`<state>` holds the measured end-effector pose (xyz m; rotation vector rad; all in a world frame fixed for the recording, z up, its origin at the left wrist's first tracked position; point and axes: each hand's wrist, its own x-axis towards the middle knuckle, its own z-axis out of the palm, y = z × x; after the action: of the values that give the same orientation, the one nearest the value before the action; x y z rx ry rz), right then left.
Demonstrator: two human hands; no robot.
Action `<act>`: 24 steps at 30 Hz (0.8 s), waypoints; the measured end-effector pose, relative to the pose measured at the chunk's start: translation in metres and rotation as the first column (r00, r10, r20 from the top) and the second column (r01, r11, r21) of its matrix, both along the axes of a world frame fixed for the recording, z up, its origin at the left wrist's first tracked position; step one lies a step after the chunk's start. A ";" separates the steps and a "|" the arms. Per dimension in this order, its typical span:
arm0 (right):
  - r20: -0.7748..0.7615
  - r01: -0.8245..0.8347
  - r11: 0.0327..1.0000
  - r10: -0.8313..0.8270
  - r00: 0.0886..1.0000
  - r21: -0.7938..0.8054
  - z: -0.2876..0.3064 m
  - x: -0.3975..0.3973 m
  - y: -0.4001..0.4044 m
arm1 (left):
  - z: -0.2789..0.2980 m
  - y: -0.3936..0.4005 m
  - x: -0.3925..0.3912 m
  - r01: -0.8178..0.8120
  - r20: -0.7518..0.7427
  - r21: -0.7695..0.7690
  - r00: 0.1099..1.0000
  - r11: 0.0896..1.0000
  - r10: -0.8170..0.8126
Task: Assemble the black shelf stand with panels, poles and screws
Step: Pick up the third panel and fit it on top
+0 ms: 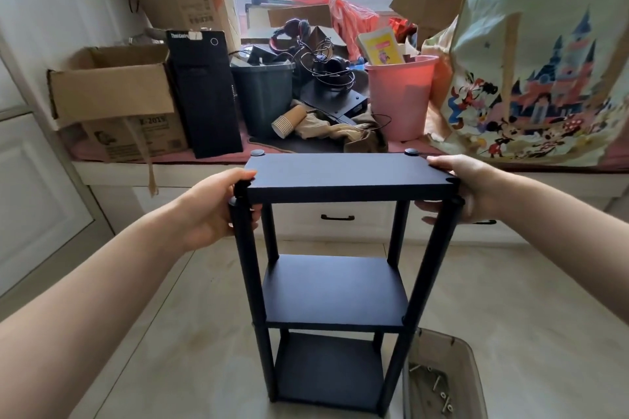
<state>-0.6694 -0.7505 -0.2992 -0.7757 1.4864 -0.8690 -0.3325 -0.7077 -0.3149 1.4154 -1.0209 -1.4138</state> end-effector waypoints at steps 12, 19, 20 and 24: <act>0.154 0.056 0.989 -0.034 0.987 -0.139 -0.007 0.004 0.011 | 0.001 -0.003 0.001 0.046 -0.012 -0.040 0.999 0.998 -0.047; 0.151 0.064 0.980 -0.035 0.988 -0.190 -0.003 0.004 0.009 | -0.001 -0.006 0.003 0.068 -0.014 -0.056 0.998 0.996 -0.069; 0.143 0.064 0.980 -0.038 0.989 -0.187 -0.002 0.005 0.009 | -0.001 -0.007 0.003 0.069 -0.016 -0.053 0.997 0.996 -0.070; 0.139 0.057 0.981 -0.032 0.990 -0.183 -0.001 0.006 0.009 | 0.000 -0.008 0.005 0.078 -0.010 -0.041 0.997 0.996 -0.079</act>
<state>-0.6634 -0.7415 -0.3006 -0.8060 1.3199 -1.0856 -0.3277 -0.7152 -0.3152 1.3489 -1.1027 -1.4479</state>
